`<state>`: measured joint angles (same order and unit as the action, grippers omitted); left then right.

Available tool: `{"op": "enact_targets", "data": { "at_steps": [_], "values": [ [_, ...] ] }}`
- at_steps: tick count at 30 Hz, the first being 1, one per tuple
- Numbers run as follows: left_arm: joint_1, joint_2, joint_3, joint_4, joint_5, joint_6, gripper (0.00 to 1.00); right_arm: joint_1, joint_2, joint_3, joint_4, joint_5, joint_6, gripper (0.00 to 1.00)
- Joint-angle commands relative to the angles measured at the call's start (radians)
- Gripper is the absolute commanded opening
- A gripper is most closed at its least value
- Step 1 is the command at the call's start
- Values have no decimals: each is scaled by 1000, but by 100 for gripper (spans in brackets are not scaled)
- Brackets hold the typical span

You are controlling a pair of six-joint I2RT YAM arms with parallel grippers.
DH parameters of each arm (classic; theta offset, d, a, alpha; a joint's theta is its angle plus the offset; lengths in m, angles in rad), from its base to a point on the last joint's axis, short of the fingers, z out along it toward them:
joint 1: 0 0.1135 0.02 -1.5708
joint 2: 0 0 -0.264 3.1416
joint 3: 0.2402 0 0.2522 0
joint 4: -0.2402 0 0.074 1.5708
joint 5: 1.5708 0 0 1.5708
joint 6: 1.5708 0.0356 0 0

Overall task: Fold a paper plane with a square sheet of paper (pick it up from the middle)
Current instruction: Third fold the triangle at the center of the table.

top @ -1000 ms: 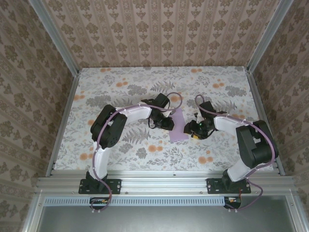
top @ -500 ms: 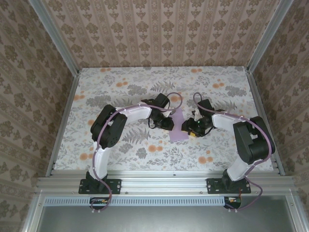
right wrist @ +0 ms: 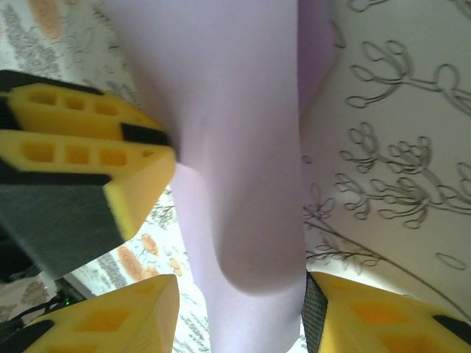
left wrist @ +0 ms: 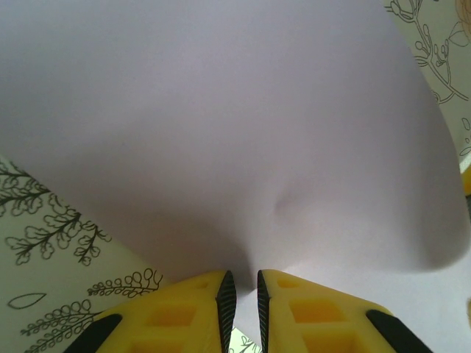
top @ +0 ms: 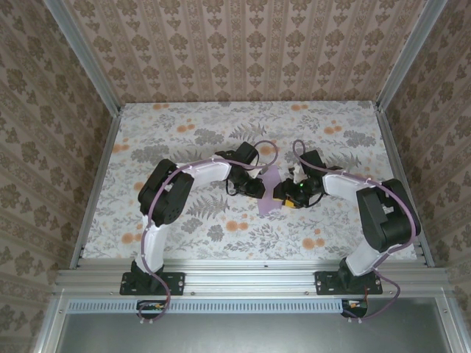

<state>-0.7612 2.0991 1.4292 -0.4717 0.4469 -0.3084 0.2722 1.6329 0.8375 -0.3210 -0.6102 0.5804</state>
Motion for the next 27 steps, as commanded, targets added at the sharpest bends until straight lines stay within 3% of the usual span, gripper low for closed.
{"op": "enact_targets", "data": {
  "at_steps": [1, 11, 27],
  "values": [
    [3, 70, -30, -72, -53, 36, 21, -1, -38, -24, 56, -78, 30, 50],
    [9, 75, -32, -71, -39, 38, 20, -3, -87, -72, 115, -153, 73, 50],
    [15, 73, -41, -76, -36, 40, 20, -24, -117, -136, 193, -171, 124, 46]
  ]
}}
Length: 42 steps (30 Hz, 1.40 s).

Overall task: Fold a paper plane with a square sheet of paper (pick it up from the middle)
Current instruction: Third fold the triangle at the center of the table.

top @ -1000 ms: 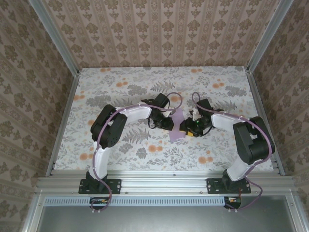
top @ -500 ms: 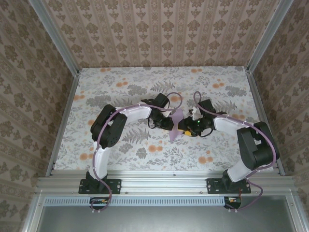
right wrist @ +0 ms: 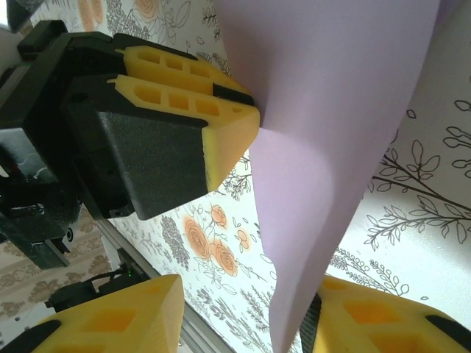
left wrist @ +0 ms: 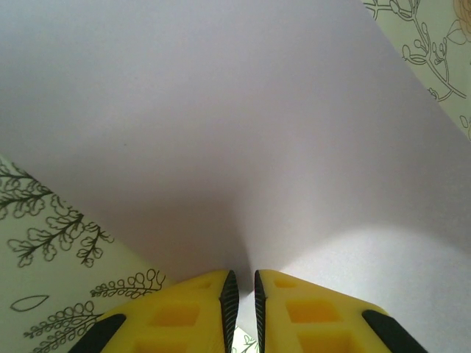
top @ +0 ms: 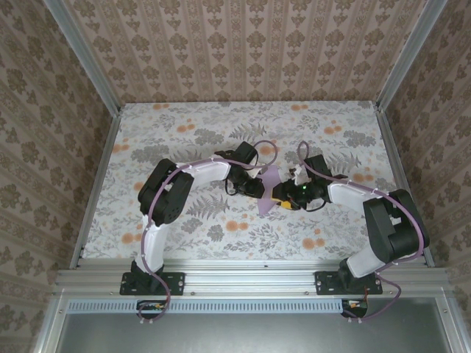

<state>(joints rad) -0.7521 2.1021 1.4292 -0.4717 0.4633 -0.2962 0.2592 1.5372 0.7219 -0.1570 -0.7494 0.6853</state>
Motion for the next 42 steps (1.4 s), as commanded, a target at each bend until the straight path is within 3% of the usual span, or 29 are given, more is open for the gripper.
{"op": "enact_targets", "data": {
  "at_steps": [1, 17, 31, 42],
  "values": [
    [6, 70, -41, -76, -52, 28, 19, -16, -23, -21, 25, -29, 16, 45],
    [10, 65, -38, -70, -31, 22, 19, -27, 52, 16, 29, -43, 10, 10],
    [15, 55, -50, -55, -11, 17, 19, 7, 191, 97, 150, -41, 89, 5],
    [25, 39, -52, -39, 24, 6, 19, 25, 277, 173, 74, -18, 34, 5]
  ]
}}
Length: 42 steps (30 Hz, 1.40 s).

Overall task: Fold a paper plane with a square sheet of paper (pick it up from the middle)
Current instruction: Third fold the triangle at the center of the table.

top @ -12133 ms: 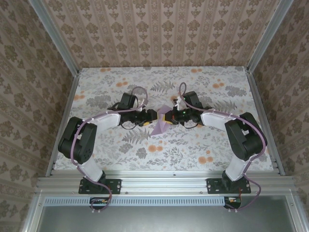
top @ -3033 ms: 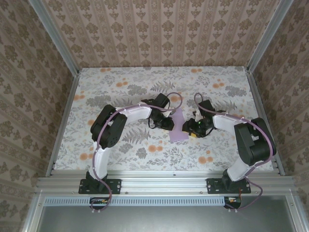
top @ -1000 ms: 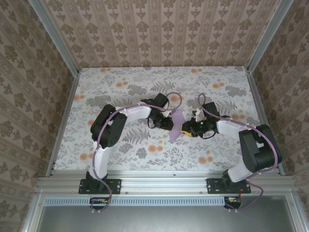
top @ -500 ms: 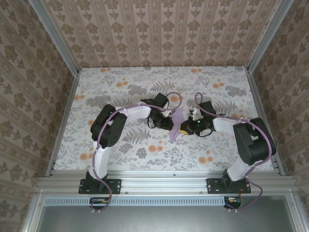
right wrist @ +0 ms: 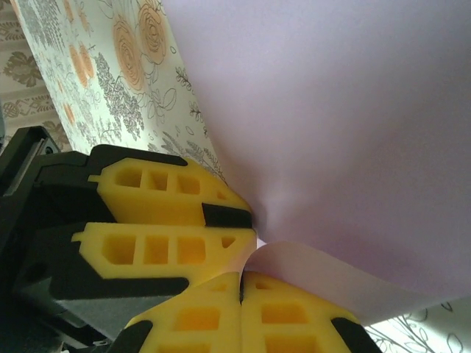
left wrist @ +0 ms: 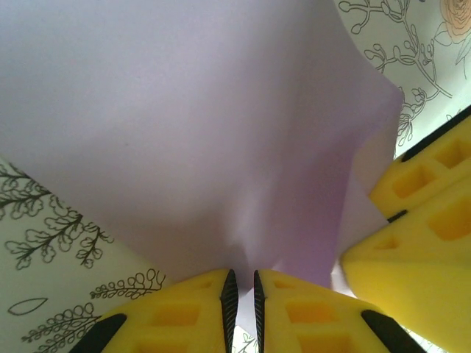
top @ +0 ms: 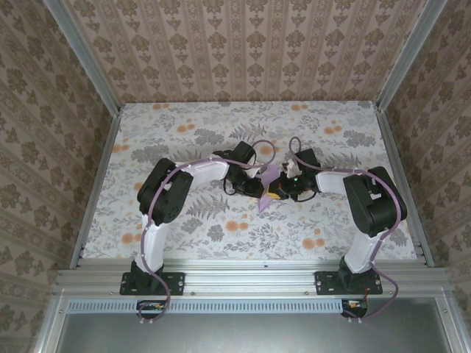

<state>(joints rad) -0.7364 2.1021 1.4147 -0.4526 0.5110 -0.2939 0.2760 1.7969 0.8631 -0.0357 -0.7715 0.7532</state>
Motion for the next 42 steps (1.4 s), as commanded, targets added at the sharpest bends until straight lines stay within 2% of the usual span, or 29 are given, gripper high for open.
{"op": "enact_targets", "data": {
  "at_steps": [1, 12, 28, 36, 42],
  "values": [
    [9, 39, -37, -57, -20, 2, 19, 9, 19, 37, -57, 5, -41, 5],
    [21, 22, -32, -43, 9, -11, 20, 15, 51, 85, -173, 33, -115, 7],
    [83, -57, -40, 33, 100, -75, 28, 23, 91, 94, -187, 46, -133, 6],
    [119, -23, 9, 43, 126, -73, 29, 24, 82, 96, -190, 44, -133, 6],
    [118, -2, 36, 70, 195, -91, 29, 26, 81, 102, -196, 41, -135, 7]
  ]
}}
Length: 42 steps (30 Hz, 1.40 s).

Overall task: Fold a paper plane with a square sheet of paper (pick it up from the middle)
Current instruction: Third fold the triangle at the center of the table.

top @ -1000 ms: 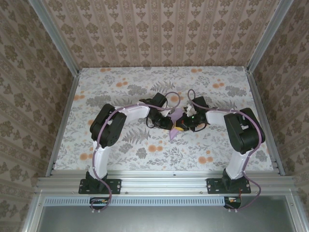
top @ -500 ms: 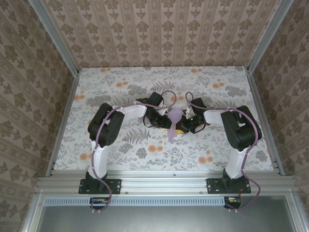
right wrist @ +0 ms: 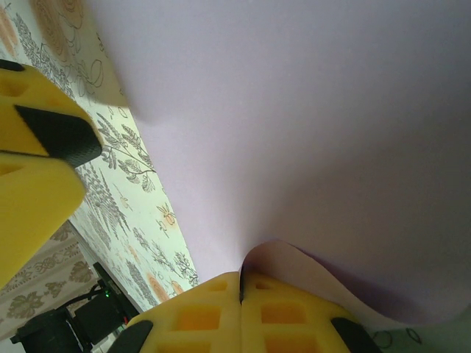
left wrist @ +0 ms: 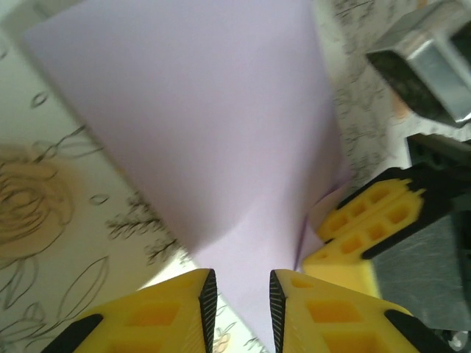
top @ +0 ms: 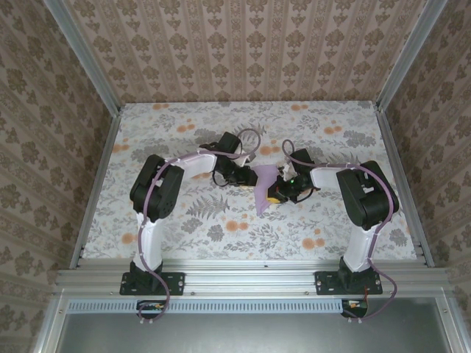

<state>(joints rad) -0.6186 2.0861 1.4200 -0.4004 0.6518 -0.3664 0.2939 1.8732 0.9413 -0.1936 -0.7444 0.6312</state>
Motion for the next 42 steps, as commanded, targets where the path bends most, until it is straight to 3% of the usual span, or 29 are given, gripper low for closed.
{"op": "enact_targets", "data": {
  "at_steps": [1, 11, 42],
  "values": [
    [0, 16, 36, 16, 52, -18, 28, 8, 3, 25, -39, 14, -12, 6],
    [3, 85, 60, 3, 42, -4, 27, 13, -8, 39, -54, 18, -11, 6],
    [3, 97, 31, 5, 37, 1, 26, 51, 64, 123, -72, 34, 1, 7]
  ]
}}
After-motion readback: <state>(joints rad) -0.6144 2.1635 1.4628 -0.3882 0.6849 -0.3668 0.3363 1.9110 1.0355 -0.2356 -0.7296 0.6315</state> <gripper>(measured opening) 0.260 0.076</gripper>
